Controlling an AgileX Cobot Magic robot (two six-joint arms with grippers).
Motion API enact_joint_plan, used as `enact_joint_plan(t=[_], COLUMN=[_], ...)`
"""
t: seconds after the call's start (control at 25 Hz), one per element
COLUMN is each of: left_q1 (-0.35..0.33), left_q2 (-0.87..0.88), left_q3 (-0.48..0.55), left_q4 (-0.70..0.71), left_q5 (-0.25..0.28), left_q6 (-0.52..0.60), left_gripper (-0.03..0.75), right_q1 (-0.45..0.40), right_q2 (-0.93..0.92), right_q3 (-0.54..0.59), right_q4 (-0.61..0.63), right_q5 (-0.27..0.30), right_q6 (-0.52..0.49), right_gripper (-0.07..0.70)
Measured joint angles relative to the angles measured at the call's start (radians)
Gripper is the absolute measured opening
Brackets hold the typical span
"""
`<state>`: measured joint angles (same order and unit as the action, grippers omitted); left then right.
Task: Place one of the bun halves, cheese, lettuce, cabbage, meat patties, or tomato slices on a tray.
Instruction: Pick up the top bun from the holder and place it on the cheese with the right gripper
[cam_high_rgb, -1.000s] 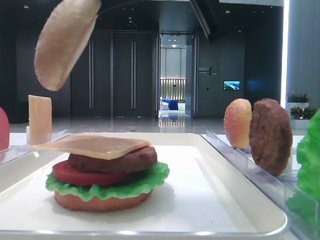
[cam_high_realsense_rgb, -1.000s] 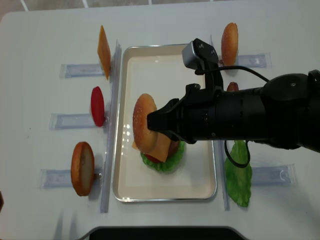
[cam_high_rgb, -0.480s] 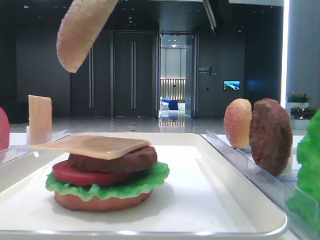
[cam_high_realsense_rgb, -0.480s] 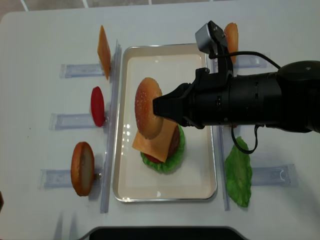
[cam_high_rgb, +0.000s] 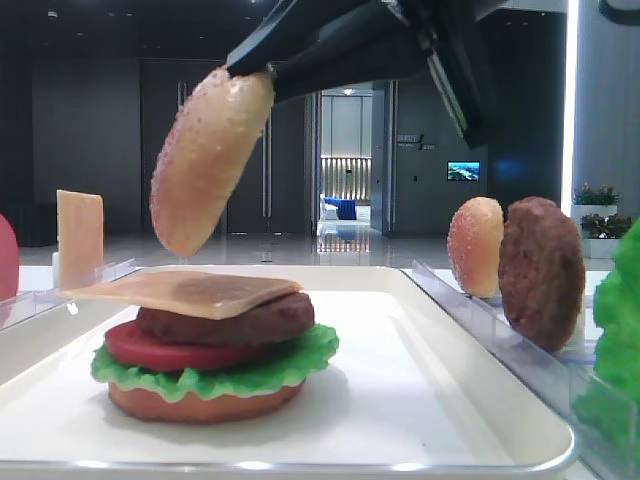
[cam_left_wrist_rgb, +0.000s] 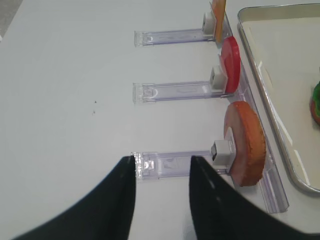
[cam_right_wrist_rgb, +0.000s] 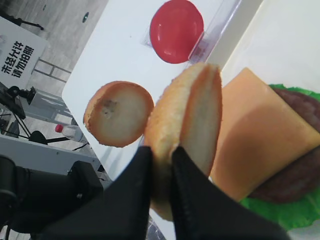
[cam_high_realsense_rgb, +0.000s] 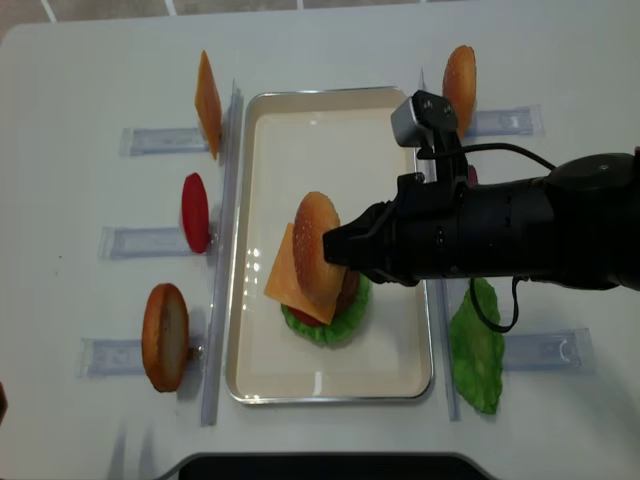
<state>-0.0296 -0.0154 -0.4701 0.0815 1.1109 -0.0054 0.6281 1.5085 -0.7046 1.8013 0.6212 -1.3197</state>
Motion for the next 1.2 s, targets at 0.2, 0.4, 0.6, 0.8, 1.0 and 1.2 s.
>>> enact_joint_plan(t=[0.2, 0.4, 0.6, 0.8, 1.0, 1.2], left_q1=[0.000, 0.000, 0.000, 0.000, 0.000, 0.000], left_q2=[0.000, 0.000, 0.000, 0.000, 0.000, 0.000], left_q3=[0.000, 0.000, 0.000, 0.000, 0.000, 0.000], left_q4=[0.000, 0.000, 0.000, 0.000, 0.000, 0.000], left_q5=[0.000, 0.000, 0.000, 0.000, 0.000, 0.000], left_q6=[0.000, 0.000, 0.000, 0.000, 0.000, 0.000], left_gripper=[0.282, 0.282, 0.282, 0.282, 0.282, 0.282], right_q1=[0.010, 0.030, 0.032, 0.033, 0.034, 0.035], right_q2=[0.049, 0.058, 0.061, 0.067, 0.067, 0.067], right_q3=[0.000, 0.000, -0.003, -0.026, -0.031, -0.031], right_q4=[0.000, 0.007, 0.008, 0.007, 0.007, 0.007], right_q5=[0.007, -0.002, -0.002, 0.020, 0.039, 0.024], right_q6=[0.053, 0.077, 0.094, 0.110, 0.135, 0.140], right_gripper=[0.076, 0.076, 0.076, 0.076, 0.076, 0.076])
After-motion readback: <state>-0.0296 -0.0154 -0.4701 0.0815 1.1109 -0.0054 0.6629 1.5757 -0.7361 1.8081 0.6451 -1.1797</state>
